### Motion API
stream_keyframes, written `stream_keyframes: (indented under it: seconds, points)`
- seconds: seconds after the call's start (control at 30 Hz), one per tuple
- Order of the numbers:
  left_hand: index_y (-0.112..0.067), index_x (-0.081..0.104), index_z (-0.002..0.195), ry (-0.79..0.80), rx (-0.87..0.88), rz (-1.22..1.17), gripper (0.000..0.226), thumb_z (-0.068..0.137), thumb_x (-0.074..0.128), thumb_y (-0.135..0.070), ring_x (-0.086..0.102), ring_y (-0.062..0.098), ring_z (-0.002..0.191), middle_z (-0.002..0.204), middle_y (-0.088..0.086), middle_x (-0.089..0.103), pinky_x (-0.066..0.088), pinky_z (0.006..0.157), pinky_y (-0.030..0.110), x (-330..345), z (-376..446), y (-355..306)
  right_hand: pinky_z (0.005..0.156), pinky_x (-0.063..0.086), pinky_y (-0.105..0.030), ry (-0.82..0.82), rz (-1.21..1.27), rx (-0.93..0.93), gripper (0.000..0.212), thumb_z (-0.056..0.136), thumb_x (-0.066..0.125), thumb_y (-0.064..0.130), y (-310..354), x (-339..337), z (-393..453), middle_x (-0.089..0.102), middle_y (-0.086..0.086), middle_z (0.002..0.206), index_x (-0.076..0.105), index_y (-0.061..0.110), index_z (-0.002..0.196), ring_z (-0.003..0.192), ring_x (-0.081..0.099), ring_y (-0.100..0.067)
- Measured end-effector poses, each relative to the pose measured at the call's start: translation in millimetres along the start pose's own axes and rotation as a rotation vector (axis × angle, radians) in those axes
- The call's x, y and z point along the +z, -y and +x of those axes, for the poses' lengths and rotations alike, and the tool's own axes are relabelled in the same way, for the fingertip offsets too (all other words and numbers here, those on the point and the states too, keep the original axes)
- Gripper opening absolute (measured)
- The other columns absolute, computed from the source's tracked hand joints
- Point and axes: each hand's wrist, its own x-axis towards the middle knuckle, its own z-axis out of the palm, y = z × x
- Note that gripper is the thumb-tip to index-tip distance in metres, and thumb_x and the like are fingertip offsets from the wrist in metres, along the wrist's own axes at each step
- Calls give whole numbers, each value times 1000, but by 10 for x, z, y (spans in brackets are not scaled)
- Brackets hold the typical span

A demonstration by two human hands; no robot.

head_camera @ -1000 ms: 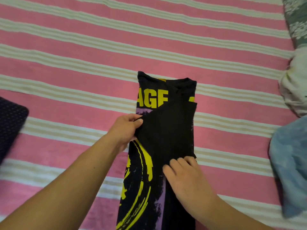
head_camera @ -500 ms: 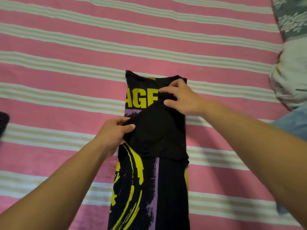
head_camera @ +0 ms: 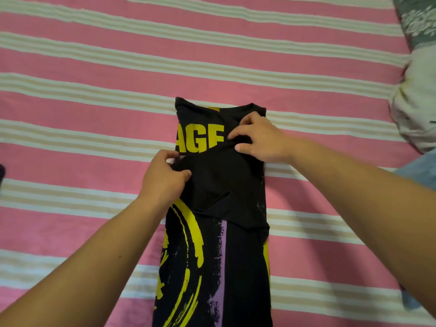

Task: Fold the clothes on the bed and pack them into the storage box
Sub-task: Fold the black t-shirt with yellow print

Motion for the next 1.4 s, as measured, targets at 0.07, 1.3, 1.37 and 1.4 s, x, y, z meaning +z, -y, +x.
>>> stream_keyframes:
  seconds: [0.07, 1.3, 1.37, 1.4]
  points:
    - [-26, 44, 141, -15, 73, 153, 62, 90, 73, -9, 63, 26, 114, 134, 8, 56, 58, 90, 36, -5, -71, 54, 106, 41, -44, -8, -30, 24, 16, 93, 66, 36, -46, -59, 19, 40, 0, 123, 69, 29, 107, 119, 45, -25]
    - [-45, 33, 153, 342, 779, 916, 51, 104, 30, -59, 24, 16, 147, 161, -4, 29, 27, 120, 42, -338, -472, 244, 122, 16, -47, -92, -226, -36, 73, 95, 14, 70, 142, 564, -768, 21, -2, 164, 27, 34, 156, 151, 14, -28]
    - [-26, 51, 141, 57, 581, 633, 39, 104, 47, -37, 47, 8, 120, 132, -6, 51, 43, 103, 29, -349, -227, 149, 109, 31, -45, -347, -104, 31, 54, 100, 34, 53, 233, 387, -533, 46, -4, 145, 47, 24, 145, 133, 39, -28]
    - [-21, 53, 137, -14, 432, 512, 34, 104, 50, -31, 54, 10, 112, 122, -6, 54, 46, 94, 27, -329, -61, 105, 105, 34, -45, -403, -85, 80, 48, 101, 42, 46, 239, 284, -346, 50, -4, 138, 51, 22, 141, 127, 43, -29]
